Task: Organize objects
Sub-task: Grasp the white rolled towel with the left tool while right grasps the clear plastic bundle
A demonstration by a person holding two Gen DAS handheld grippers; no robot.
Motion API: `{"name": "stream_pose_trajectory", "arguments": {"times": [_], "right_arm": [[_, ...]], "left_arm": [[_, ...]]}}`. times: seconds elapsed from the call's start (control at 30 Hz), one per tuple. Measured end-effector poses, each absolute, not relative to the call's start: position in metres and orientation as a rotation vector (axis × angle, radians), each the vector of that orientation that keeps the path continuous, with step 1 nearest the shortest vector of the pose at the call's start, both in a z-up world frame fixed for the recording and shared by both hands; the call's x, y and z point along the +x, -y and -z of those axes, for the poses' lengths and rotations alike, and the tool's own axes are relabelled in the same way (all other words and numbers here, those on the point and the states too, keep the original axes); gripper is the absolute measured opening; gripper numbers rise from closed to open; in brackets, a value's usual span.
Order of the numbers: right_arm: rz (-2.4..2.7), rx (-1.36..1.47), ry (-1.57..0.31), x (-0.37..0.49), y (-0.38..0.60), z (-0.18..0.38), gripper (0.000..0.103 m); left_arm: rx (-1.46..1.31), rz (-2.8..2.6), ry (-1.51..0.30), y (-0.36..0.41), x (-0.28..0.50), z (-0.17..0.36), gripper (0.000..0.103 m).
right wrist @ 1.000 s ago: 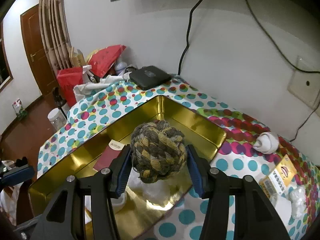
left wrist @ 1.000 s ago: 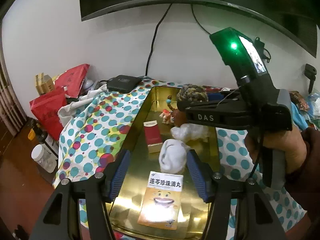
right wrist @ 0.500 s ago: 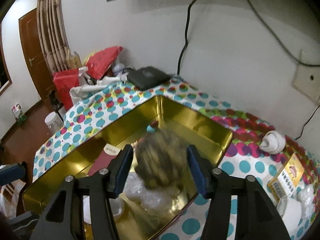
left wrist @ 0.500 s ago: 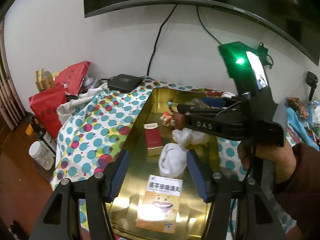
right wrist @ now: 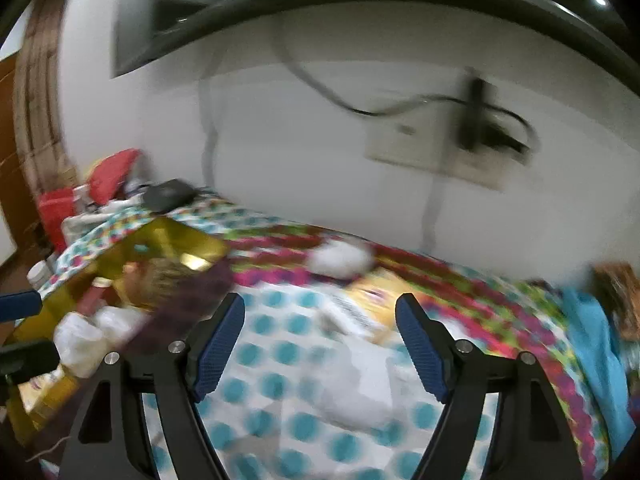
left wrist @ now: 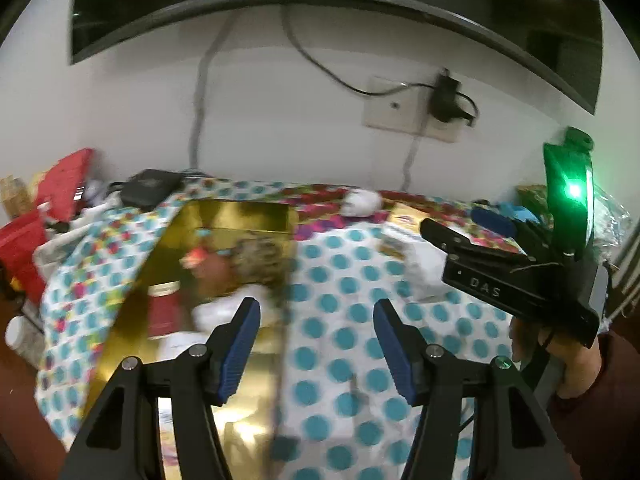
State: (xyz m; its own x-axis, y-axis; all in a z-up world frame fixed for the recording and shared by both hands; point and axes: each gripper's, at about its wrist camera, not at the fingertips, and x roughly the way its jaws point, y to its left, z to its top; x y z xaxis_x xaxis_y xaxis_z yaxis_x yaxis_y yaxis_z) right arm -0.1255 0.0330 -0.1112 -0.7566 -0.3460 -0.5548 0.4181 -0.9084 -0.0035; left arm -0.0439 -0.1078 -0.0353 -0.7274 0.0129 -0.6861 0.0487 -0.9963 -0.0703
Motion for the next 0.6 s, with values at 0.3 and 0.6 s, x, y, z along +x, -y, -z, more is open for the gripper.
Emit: {"name": "stream_pose_trajectory", "arguments": {"times": [0.3,0.6], "right_arm": [[2.700,0.941,-0.139,-0.156,-0.110,0.136,0.076],[2.637,1.091,-0.190,-0.183,-0.110,0.166,0.062]], "left_arm": [[1.227,2.916,0.030,0.037,-0.104,0.066,0.061],[1.299,2.902,0.064,0.019,-0.119,0.082,0.061]]}}
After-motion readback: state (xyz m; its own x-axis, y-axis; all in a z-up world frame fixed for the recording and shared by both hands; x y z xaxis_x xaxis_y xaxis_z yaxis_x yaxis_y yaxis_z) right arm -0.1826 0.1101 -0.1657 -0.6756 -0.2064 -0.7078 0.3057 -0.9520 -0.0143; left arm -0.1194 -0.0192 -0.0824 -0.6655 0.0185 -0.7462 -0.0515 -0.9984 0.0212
